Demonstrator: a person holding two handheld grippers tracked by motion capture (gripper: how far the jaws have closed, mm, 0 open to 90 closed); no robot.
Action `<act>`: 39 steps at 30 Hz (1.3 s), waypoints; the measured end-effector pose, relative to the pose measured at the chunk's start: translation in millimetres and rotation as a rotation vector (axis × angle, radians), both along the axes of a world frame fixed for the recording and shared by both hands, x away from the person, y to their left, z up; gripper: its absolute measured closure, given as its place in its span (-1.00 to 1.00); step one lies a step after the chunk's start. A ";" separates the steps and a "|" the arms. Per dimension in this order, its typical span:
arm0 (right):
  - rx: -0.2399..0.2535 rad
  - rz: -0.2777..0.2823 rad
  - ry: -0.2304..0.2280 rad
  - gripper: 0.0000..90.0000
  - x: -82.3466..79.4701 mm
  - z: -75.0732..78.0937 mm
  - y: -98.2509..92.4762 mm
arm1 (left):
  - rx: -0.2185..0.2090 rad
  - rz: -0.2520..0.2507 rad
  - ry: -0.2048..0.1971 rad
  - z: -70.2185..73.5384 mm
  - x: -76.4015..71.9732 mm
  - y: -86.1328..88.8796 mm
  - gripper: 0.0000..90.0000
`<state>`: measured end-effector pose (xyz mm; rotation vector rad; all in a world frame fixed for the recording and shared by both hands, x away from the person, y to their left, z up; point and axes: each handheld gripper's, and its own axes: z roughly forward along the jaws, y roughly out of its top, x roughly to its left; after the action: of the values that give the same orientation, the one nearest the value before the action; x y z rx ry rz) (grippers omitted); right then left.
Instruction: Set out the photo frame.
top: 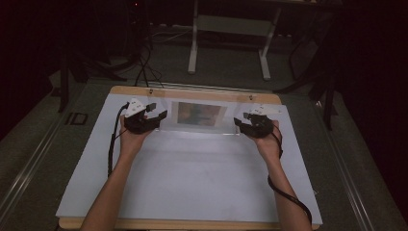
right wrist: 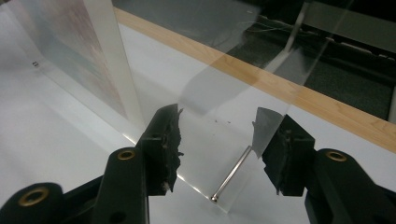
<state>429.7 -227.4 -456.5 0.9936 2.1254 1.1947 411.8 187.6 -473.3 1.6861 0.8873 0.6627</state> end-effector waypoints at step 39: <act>-0.033 -0.039 -0.013 -0.01 25.4 -4.0 8.0 | -0.002 0.061 0.040 -10.1 26.7 -7.7 -0.15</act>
<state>455.0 -219.4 -460.4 1.0055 2.0999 1.1402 438.5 179.9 -483.4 1.6810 0.9710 0.6711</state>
